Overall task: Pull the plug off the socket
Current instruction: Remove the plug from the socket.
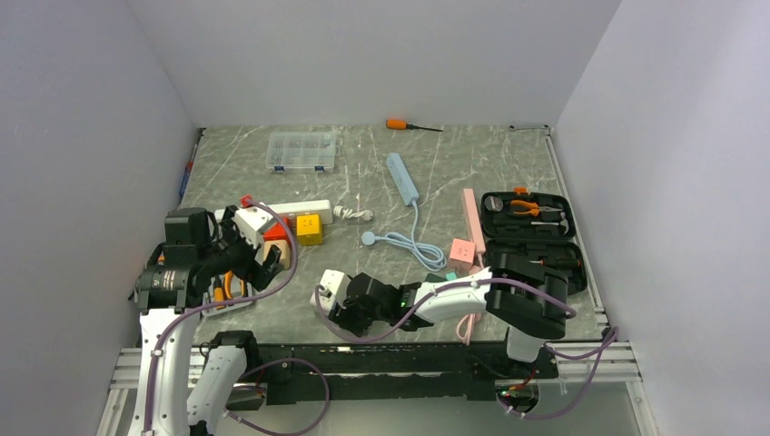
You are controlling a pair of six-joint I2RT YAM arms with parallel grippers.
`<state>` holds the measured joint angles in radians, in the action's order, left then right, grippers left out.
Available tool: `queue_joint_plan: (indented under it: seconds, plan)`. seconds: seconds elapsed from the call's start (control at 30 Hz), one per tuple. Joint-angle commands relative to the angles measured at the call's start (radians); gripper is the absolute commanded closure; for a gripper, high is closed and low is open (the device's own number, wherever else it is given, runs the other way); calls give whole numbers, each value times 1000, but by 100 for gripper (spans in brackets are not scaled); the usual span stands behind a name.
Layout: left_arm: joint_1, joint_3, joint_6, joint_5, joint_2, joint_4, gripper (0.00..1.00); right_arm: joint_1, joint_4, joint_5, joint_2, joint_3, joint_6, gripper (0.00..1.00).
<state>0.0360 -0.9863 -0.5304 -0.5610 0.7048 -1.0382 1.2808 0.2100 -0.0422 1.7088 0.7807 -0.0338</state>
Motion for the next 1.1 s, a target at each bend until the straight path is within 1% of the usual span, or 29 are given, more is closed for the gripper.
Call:
queue_joint_plan:
  seconds: [0.0,0.03,0.1,0.17,0.23,0.3,0.37,0.43,0.5,0.6,0.77,0.83,0.93,1.07]
  plan:
    - [6,-4,-40,-40,-7,-10,1,4,-22,-38,17,34,10,55]
    - [6,-3,-49,-47,-11,-11,1,4,-30,-41,10,33,6,64]
    - [7,5,-79,-73,-26,-11,1,3,-53,-49,-15,29,-6,76]
    - [7,9,-123,-96,-40,-16,1,-4,-87,-69,-53,34,-18,100]
    - [6,0,-181,-126,-55,-28,1,-29,-126,-46,-111,43,-35,100]
    - [6,-19,-251,-174,-71,-53,0,-72,-152,10,-170,50,-60,100]
    - [6,-26,-328,-233,-96,-79,1,-120,-181,106,-227,58,-82,100]
    - [6,-19,-447,-295,-138,-129,1,-165,-204,218,-281,72,-94,100]
    - [7,-6,-561,-342,-186,-164,1,-200,-263,295,-327,92,-98,100]
    - [7,22,-664,-361,-242,-161,0,-230,-344,397,-376,141,-87,100]
    - [6,33,-780,-410,-261,-193,1,-241,-427,493,-395,217,-93,100]
    - [6,31,-854,-449,-261,-227,1,-247,-437,538,-385,246,-102,100]
    - [6,38,-1010,-482,-261,-279,1,-251,-471,596,-359,308,-113,100]
    - [6,60,-1128,-498,-294,-250,1,-252,-525,643,-318,403,-117,100]
